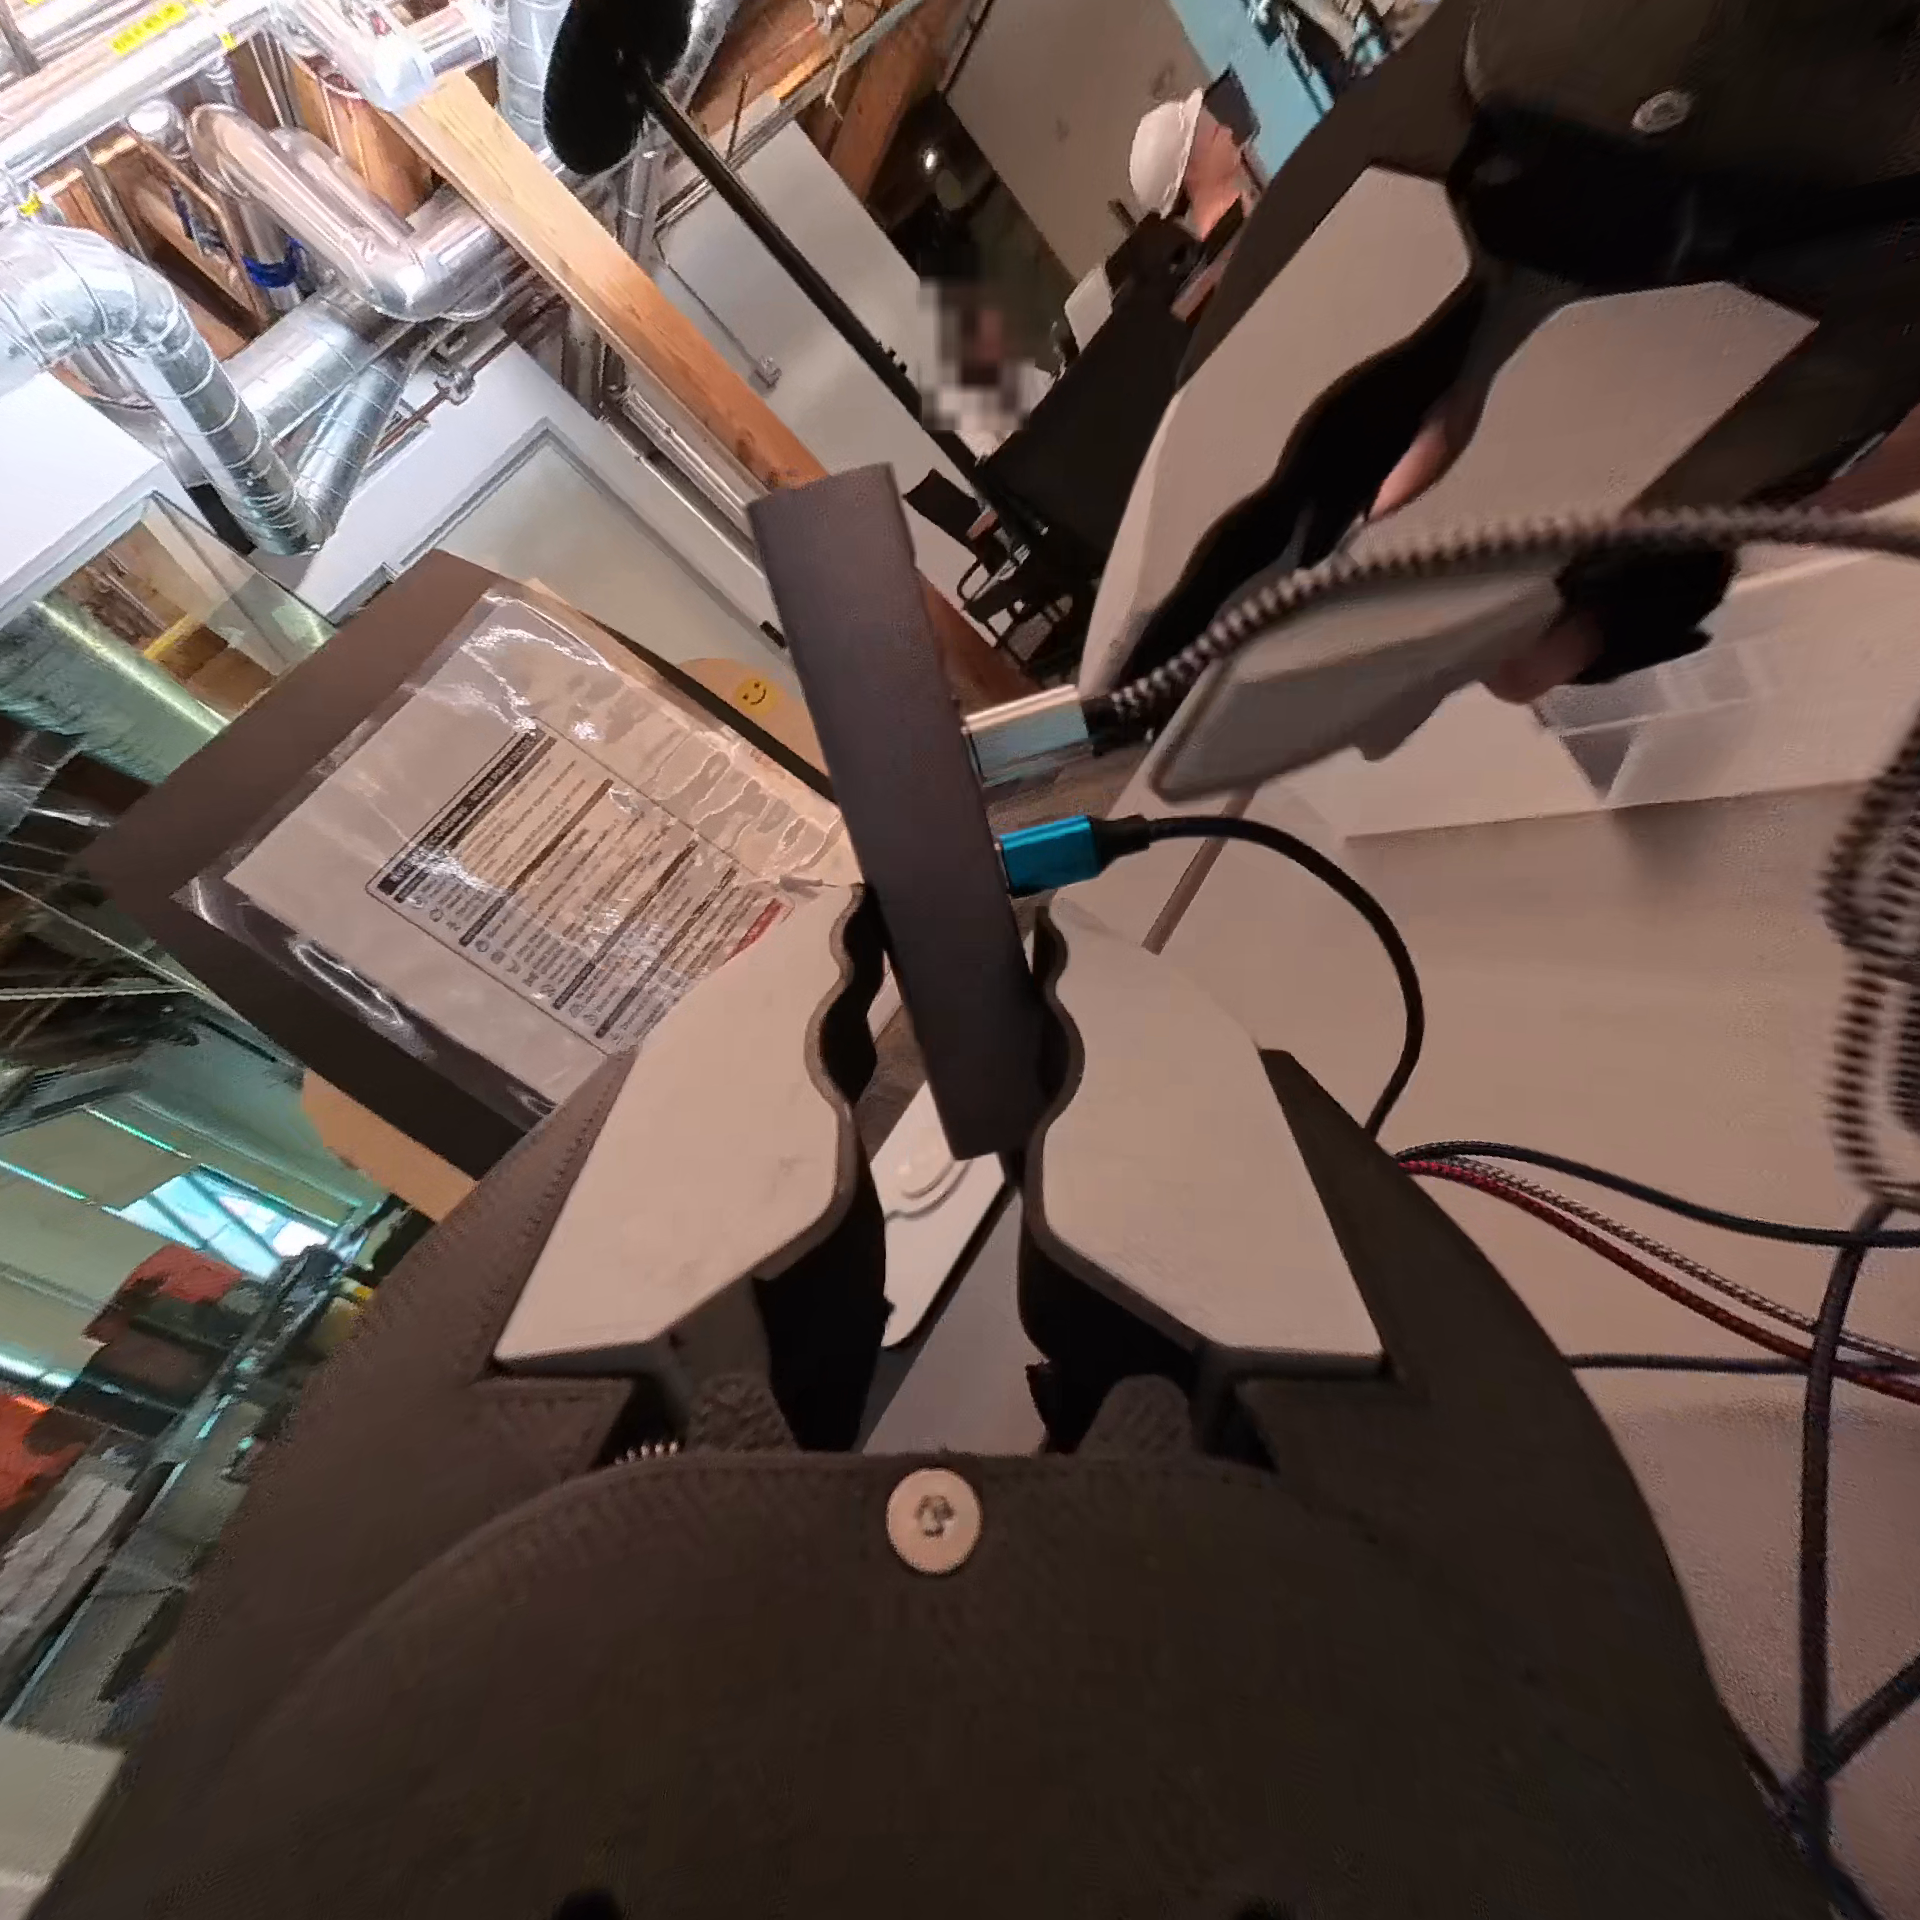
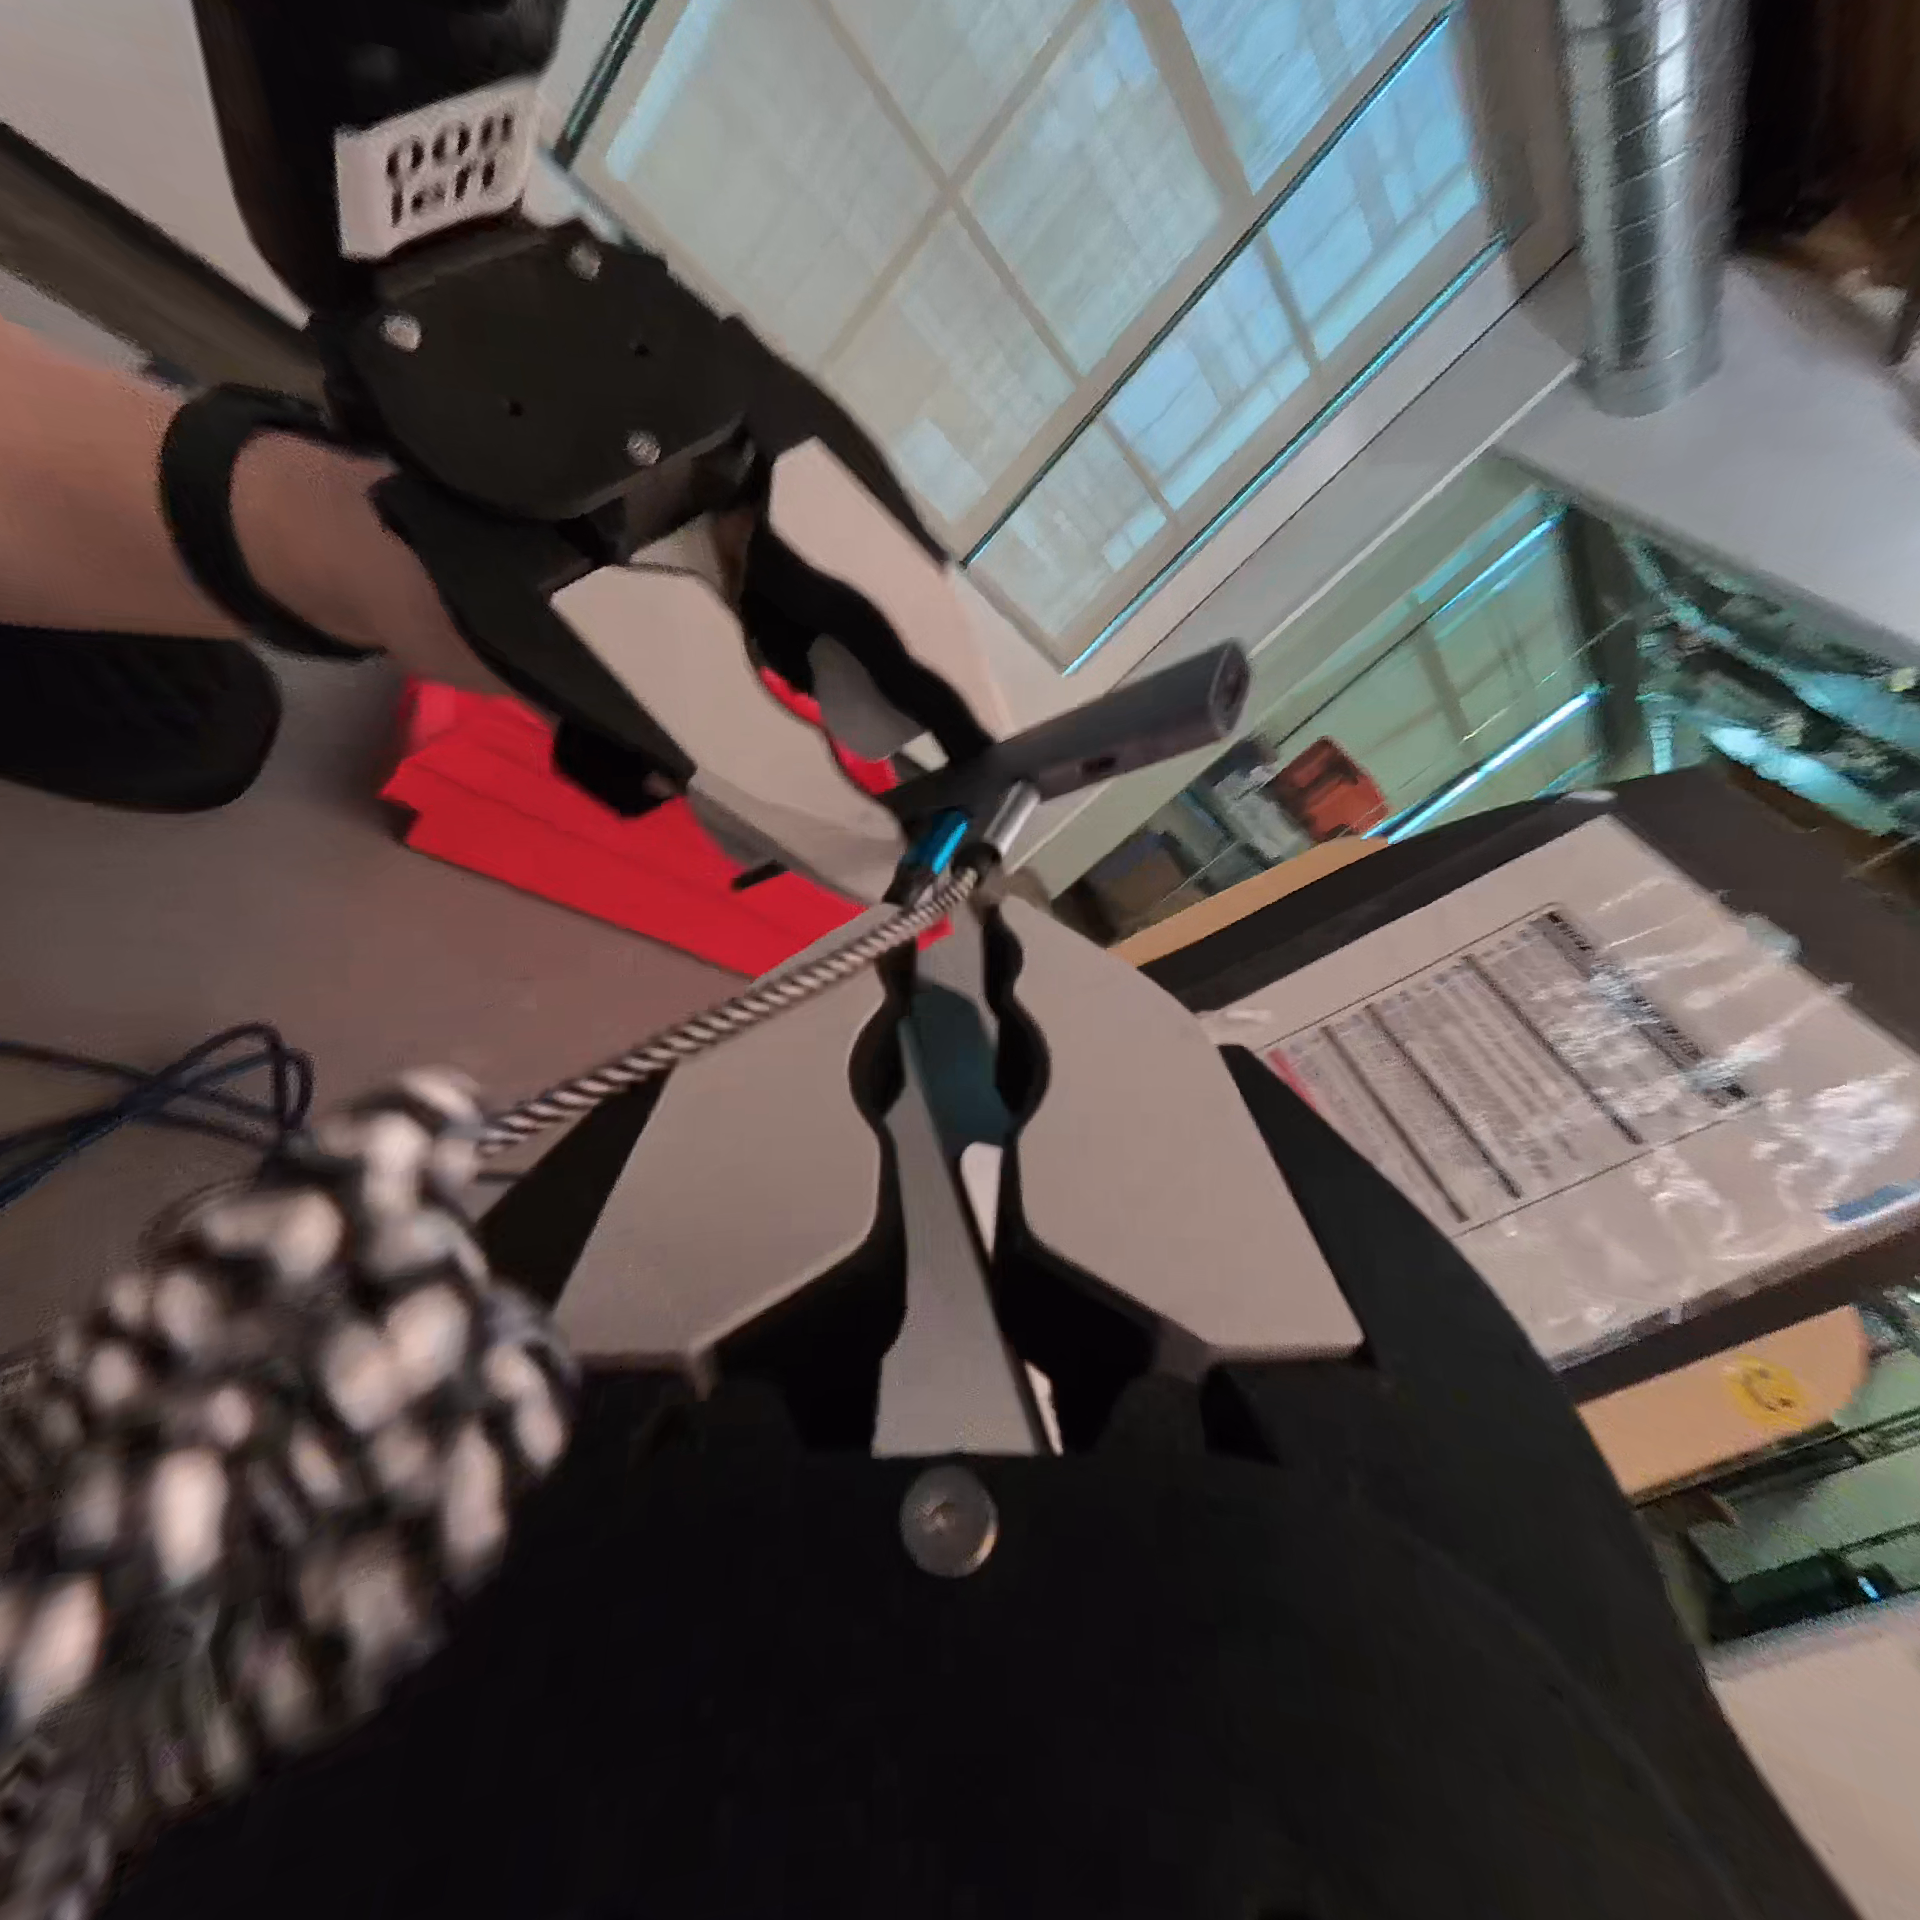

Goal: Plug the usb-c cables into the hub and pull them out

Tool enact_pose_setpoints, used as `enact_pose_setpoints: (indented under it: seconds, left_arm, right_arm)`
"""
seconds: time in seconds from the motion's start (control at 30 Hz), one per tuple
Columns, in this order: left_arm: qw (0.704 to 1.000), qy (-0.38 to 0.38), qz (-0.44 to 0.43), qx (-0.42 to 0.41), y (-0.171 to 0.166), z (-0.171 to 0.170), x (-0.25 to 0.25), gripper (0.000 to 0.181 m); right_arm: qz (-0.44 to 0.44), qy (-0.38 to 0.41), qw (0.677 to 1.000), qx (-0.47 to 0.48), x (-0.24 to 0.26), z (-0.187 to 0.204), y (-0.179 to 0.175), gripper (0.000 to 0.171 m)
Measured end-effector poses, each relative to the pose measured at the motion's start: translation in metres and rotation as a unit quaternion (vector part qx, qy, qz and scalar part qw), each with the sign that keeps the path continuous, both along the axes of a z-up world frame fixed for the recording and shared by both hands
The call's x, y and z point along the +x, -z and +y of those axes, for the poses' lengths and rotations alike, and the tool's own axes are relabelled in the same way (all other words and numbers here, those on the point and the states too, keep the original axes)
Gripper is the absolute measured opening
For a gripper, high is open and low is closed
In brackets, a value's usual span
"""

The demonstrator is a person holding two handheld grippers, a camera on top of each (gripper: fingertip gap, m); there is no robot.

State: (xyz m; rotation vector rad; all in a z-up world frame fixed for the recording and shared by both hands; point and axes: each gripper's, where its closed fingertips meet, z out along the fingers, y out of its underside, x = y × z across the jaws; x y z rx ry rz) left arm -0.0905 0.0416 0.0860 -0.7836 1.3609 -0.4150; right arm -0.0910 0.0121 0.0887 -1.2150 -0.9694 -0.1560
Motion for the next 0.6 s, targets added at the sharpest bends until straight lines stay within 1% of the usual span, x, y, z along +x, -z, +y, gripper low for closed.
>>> enact_pose_setpoints:
  seconds: [0.03,0.1,0.2,0.27,0.3,0.37,0.4,0.47,0.53,0.6]
  left_arm:
    - [1.0,-0.004,0.007,0.006,0.002,0.002,0.0,0.025]
    - [0.999,-0.013,0.029,0.013,0.011,0.008,0.002,0.024]
    - [0.998,-0.032,0.058,0.02,0.024,0.019,0.006,0.024]
    - [0.995,-0.041,0.083,0.024,0.035,0.026,0.009,0.024]
    - [0.994,-0.045,0.093,0.024,0.04,0.028,0.01,0.025]
    - [0.993,-0.048,0.104,0.019,0.048,0.032,0.013,0.024]
    - [0.993,-0.048,0.107,0.016,0.05,0.034,0.014,0.024]
    - [0.993,-0.049,0.107,0.007,0.051,0.036,0.014,0.024]
    - [0.993,-0.047,0.104,-0.001,0.049,0.037,0.013,0.024]
    - [0.994,-0.051,0.101,-0.001,0.045,0.04,0.011,0.024]
  right_arm:
    - [-0.008,0.001,1.0,-0.018,0.002,0.003,0.008,0.018]
    - [-0.013,0.0,0.998,-0.06,0.009,0.008,0.022,0.02]
    - [0.031,0.018,0.992,-0.124,0.031,0.018,0.035,0.022]
    - [0.107,0.021,0.981,-0.159,0.042,0.024,0.034,0.028]
    - [0.16,0.003,0.97,-0.181,0.042,0.026,0.03,0.032]
    - [0.254,-0.042,0.939,-0.229,0.035,0.027,0.025,0.041]
    - [0.283,-0.055,0.923,-0.254,0.031,0.028,0.027,0.048]
    - [0.288,-0.046,0.904,-0.312,0.025,0.033,0.044,0.059]
    - [0.251,-0.023,0.898,-0.361,0.021,0.036,0.067,0.063]
    - [0.228,-0.011,0.893,-0.388,0.016,0.036,0.081,0.062]
